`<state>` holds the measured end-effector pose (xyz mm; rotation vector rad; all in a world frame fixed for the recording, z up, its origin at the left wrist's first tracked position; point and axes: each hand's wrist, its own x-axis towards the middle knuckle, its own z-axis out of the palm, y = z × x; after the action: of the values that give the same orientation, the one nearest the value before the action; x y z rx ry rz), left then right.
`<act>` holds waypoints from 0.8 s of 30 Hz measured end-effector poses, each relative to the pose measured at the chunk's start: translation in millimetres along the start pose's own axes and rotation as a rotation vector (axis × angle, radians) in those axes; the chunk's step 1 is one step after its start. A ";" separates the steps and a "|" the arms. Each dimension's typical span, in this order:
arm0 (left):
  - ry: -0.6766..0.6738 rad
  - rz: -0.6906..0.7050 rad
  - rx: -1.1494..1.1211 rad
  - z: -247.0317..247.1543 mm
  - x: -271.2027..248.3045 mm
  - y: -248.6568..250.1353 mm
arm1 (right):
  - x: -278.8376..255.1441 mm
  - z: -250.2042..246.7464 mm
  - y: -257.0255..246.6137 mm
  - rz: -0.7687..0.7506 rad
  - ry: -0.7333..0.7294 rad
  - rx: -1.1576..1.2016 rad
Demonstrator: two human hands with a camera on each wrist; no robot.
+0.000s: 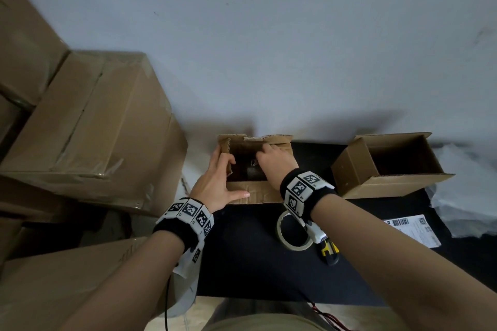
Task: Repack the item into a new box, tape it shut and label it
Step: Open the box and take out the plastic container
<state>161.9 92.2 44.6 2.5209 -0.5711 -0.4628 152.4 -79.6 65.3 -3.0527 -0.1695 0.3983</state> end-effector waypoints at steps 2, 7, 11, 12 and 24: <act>-0.004 -0.001 0.012 -1.0 -0.4 0.7 | 0.4 -2.5 1.1 0.004 -0.008 0.011; -0.009 -0.005 0.037 -4.2 -0.7 2.9 | 1.2 -6.6 2.7 0.018 0.024 0.154; -0.009 -0.015 0.050 -8.1 -0.4 6.0 | 2.1 -17.8 5.0 0.039 0.093 0.287; -0.008 -0.020 0.055 -9.2 -0.4 6.8 | 1.7 -21.8 5.6 0.029 0.096 0.293; 0.064 0.047 -0.062 -30.2 11.3 22.1 | 0.4 -73.6 16.9 -0.070 0.200 0.386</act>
<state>177.6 81.7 78.8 2.4487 -0.5817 -0.3758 173.5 -99.6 135.0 -2.6748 -0.1661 0.1025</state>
